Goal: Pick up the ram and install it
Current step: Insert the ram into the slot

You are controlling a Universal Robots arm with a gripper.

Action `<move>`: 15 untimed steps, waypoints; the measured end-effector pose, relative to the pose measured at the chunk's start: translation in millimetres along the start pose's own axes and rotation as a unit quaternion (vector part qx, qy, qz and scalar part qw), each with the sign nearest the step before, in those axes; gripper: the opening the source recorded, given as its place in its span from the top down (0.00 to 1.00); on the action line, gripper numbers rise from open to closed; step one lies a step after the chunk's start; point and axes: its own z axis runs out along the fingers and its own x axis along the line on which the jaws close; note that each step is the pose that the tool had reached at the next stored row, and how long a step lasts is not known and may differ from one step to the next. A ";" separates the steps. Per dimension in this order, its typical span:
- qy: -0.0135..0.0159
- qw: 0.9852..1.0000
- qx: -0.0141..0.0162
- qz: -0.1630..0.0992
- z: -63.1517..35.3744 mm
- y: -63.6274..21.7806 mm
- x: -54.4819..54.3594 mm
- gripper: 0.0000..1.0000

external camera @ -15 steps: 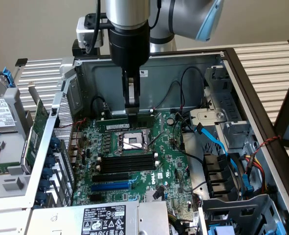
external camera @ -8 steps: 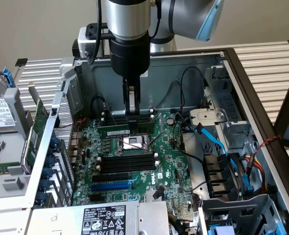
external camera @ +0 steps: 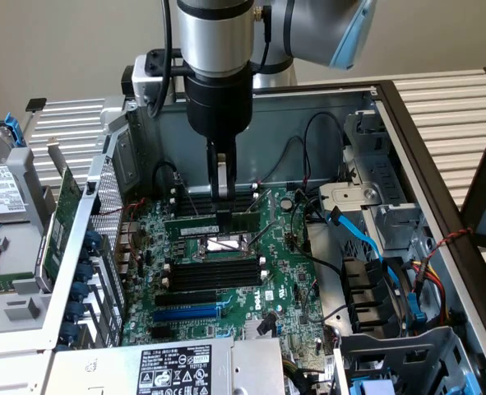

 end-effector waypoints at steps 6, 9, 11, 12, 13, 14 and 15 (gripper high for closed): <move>0.001 1.000 0.000 0.004 10.7 -0.2 0.1 0.88; 0.001 1.000 0.000 0.006 15.8 -0.3 0.2 0.88; 0.001 1.000 0.000 0.006 17.7 -0.3 0.6 0.88; 0.001 1.000 0.000 0.006 18.0 -0.3 1.4 0.88; 0.001 1.000 0.000 0.006 18.4 -0.4 2.4 0.88; 0.002 1.000 0.000 0.006 18.6 -0.4 3.4 0.88; 0.002 1.000 0.000 0.006 19.0 -0.4 4.2 0.88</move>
